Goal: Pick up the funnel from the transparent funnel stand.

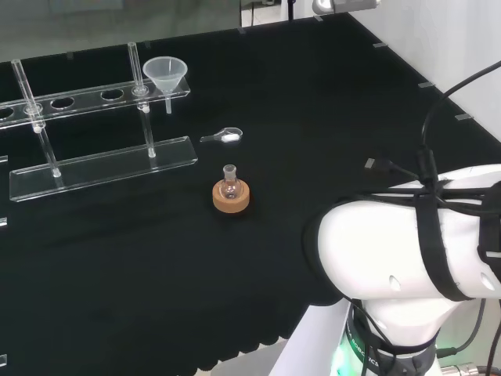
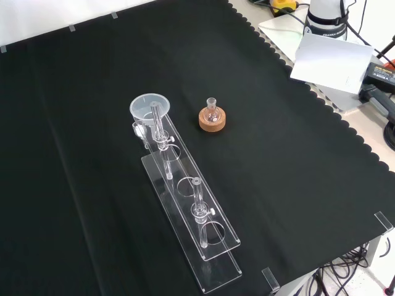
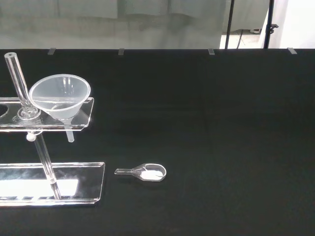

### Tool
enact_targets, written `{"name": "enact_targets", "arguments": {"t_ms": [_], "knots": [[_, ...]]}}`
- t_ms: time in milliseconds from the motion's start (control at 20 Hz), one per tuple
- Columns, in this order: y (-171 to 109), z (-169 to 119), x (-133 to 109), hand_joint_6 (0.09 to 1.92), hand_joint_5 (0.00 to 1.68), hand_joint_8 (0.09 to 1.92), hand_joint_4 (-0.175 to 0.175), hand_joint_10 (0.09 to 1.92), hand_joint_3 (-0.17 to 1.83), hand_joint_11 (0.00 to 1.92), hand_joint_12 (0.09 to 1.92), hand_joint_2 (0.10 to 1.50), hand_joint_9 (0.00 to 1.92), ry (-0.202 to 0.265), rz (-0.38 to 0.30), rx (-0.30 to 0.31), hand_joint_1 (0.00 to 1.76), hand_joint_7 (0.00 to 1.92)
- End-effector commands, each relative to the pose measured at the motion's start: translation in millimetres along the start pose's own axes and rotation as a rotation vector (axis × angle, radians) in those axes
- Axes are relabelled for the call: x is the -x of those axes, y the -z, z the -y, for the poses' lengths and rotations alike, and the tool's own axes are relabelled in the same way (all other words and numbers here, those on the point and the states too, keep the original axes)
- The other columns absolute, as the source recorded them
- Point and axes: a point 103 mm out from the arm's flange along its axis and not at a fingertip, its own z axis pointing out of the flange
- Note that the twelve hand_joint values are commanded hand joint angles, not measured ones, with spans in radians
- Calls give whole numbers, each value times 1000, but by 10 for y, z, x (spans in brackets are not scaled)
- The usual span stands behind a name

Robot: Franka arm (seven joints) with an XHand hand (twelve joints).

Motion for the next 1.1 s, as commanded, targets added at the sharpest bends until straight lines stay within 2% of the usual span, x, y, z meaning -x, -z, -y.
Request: {"name": "enact_targets", "arguments": {"t_ms": [50,250,600,950,1000,1100], "knots": [[2,0,-2,87,205,361,30,624,482,139,1357,1083,120,-3,9,6,94,17],[-12,-23,-14,87,184,303,38,609,470,122,1342,1163,87,-6,-3,0,4,0],[-31,-42,-11,87,182,293,38,608,461,124,1342,1170,85,-22,3,-3,0,0],[-154,-264,-44,87,178,291,37,609,453,126,1343,1172,88,-45,-3,-23,0,0],[-151,-296,-65,87,178,291,37,609,452,126,1344,1172,89,-42,18,-22,0,0],[-121,-396,-161,87,177,292,36,610,450,127,1344,1173,91,-25,106,-32,0,0]]}}
